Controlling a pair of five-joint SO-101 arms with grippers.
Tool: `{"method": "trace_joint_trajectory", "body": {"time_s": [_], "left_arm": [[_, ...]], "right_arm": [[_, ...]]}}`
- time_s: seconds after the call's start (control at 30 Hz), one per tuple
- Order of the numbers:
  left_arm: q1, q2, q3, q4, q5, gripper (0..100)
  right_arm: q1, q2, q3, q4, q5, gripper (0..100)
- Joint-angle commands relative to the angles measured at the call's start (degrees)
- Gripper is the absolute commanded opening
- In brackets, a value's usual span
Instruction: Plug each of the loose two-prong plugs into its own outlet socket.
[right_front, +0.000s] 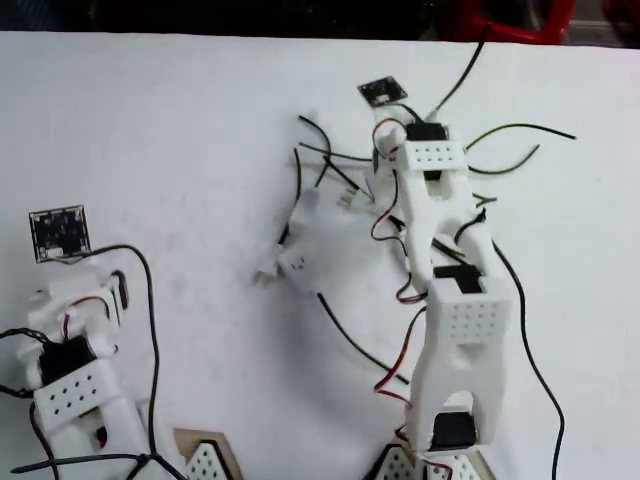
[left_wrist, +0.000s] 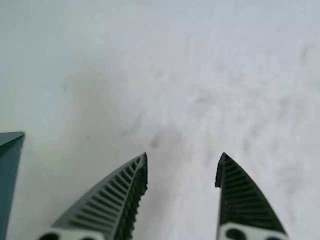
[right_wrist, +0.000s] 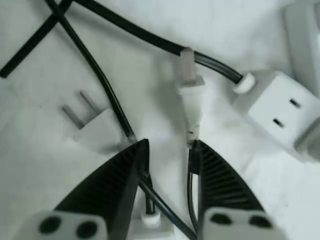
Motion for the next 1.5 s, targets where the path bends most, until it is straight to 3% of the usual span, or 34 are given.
{"method": "trace_joint_trajectory", "body": {"time_s": [0.0,0.3,0.43,0.73,1.03,1.33,1.47], "left_arm": [[-0.3,-1.6,-0.4,-1.4,0.2,23],[-0.3,-1.6,-0.4,-1.4,0.2,23],[-0.3,-1.6,-0.4,-1.4,0.2,23],[-0.3,-1.6,-0.4,-1.4,0.2,23],[-0.3,-1.6,-0.4,-1.4,0.2,23],[-0.3,-1.6,-0.4,-1.4,0.2,23],[-0.3,-1.6,-0.4,-1.4,0.2,23]], "right_arm": [[-0.1,0.5,-3.1,-4.6,0.4,13.2],[0.6,3.8,-4.0,-8.2,0.4,12.9],[0.7,5.0,-7.0,-5.2,0.4,1.8],[0.7,4.5,-21.2,11.4,0.1,1.7],[0.7,4.5,-45.2,31.5,-0.3,1.7],[2.6,4.5,-47.0,31.3,-29.2,1.7],[2.7,3.3,-46.7,31.5,-33.4,1.7]]}}
